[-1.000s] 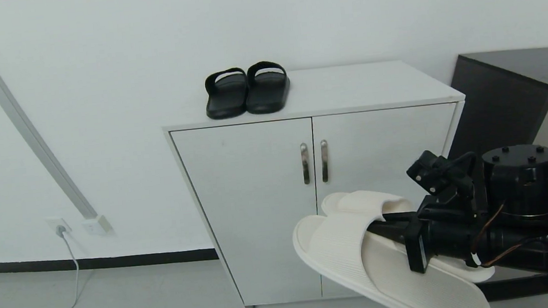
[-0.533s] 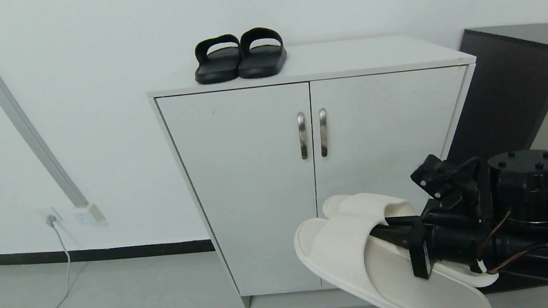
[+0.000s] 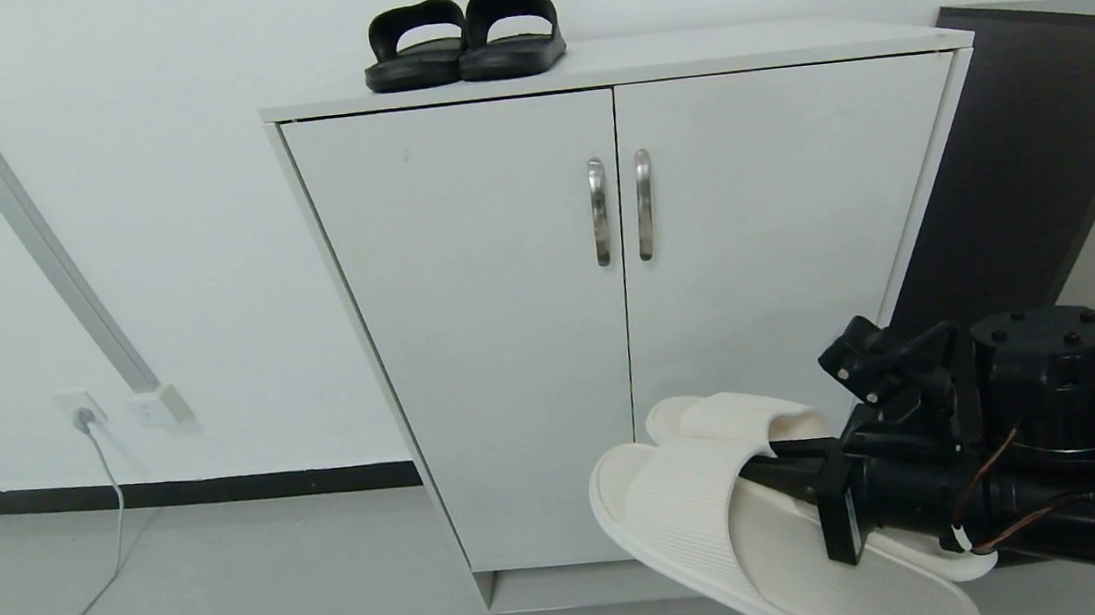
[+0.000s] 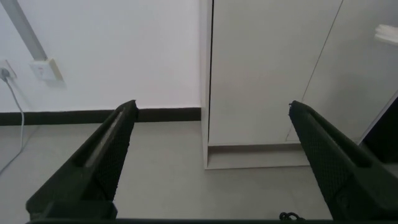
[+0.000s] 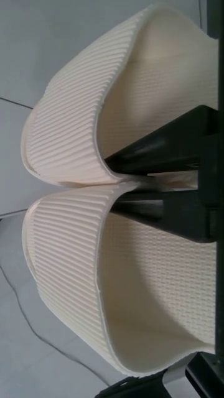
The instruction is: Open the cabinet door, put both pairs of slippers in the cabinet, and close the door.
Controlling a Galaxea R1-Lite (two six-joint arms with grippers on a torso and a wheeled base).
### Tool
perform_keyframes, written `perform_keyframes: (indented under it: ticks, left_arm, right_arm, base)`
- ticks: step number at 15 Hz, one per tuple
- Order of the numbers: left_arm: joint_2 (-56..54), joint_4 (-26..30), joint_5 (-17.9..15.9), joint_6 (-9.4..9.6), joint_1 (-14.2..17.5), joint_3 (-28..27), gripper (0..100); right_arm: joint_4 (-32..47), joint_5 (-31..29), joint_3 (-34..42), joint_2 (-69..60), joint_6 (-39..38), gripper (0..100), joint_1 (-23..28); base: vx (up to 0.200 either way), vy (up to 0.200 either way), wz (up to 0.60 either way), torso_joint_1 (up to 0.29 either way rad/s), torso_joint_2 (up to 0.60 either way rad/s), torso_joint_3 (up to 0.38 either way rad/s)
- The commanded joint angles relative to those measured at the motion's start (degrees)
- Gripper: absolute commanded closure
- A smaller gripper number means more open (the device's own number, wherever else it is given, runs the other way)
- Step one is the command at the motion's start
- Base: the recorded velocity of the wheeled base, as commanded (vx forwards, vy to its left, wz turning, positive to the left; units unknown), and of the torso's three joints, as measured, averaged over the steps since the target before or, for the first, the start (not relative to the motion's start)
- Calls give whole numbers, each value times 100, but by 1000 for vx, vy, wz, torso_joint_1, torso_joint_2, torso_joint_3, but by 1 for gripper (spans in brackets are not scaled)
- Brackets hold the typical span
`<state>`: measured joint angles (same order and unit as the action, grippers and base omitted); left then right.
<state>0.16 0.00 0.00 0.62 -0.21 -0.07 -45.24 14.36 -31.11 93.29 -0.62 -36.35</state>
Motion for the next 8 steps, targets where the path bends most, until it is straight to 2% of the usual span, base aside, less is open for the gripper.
perform_keyframes:
  ticks: [1, 6, 7, 8]
  left_arm:
    - [63, 0, 0, -9, -6, -1, 0]
    - [362, -62, -35, -106, -190, -151, 0]
    - [863, -44, -211, -669, -278, -1206, 0]
    - [1153, -44, -334, -976, -296, -1575, 0]
  right_arm:
    - [-2, 5, 8, 75, 1, 100, -3]
    - [-2, -3, 26, 57, 1, 100, -21]
    - [-11, -3, 26, 57, 1, 100, -21]
    - [-11, 5, 26, 57, -8, 100, -21]
  base:
    - [0, 0, 0, -2, 71, 46]
    - [0, 0, 0, 0, 0, 0]
    - [0, 0, 0, 0, 0, 0]
    - [0, 0, 0, 0, 0, 0]
